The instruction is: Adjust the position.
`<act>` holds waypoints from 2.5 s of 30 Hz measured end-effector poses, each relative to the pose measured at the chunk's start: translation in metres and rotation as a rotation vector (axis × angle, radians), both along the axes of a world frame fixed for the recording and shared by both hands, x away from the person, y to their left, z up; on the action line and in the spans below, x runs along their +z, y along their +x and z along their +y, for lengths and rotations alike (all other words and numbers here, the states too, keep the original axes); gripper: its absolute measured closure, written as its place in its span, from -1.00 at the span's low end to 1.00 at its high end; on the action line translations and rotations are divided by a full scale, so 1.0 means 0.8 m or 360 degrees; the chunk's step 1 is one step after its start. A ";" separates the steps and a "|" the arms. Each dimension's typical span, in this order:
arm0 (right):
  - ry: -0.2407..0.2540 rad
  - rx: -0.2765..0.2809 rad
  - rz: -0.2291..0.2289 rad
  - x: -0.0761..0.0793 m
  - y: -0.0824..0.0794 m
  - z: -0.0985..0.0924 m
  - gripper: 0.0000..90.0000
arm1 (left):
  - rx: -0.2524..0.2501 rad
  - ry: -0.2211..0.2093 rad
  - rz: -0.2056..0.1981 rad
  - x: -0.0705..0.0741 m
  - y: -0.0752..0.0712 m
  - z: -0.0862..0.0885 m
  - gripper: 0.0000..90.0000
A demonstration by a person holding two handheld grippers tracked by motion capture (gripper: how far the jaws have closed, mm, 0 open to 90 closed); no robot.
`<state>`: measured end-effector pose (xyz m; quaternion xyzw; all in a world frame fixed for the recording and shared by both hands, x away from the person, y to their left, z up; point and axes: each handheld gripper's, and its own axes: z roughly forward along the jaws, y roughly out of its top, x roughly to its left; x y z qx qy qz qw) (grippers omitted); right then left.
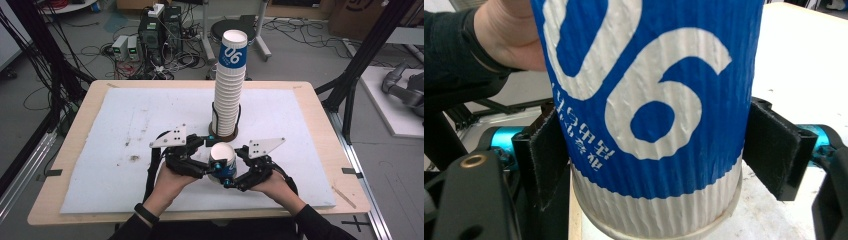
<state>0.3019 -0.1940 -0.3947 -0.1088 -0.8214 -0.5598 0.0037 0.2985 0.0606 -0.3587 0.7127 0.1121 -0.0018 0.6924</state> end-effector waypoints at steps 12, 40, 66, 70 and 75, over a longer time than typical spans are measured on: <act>-0.0175 0.0039 -0.0021 -0.001 -0.002 0.003 -0.55 | -0.0095 0.0434 -0.0005 0.021 -0.001 -0.003 -0.52; 0.0118 -0.0011 0.0012 0.017 0.001 -0.017 -0.63 | -0.0038 0.0102 -0.0001 0.015 0.007 0.020 -0.33; 0.0102 -0.0016 0.0004 0.017 0.004 -0.020 -0.57 | -0.0065 0.0114 0.0067 0.020 0.009 0.026 -0.47; -0.0002 -0.0025 -0.0023 0.018 0.003 -0.020 -0.57 | -0.0061 0.0267 0.0020 0.027 0.006 0.026 -0.50; -0.0156 -0.0013 -0.0072 0.019 0.002 -0.018 -0.57 | -0.0044 0.0510 -0.0020 0.032 0.001 0.020 -0.51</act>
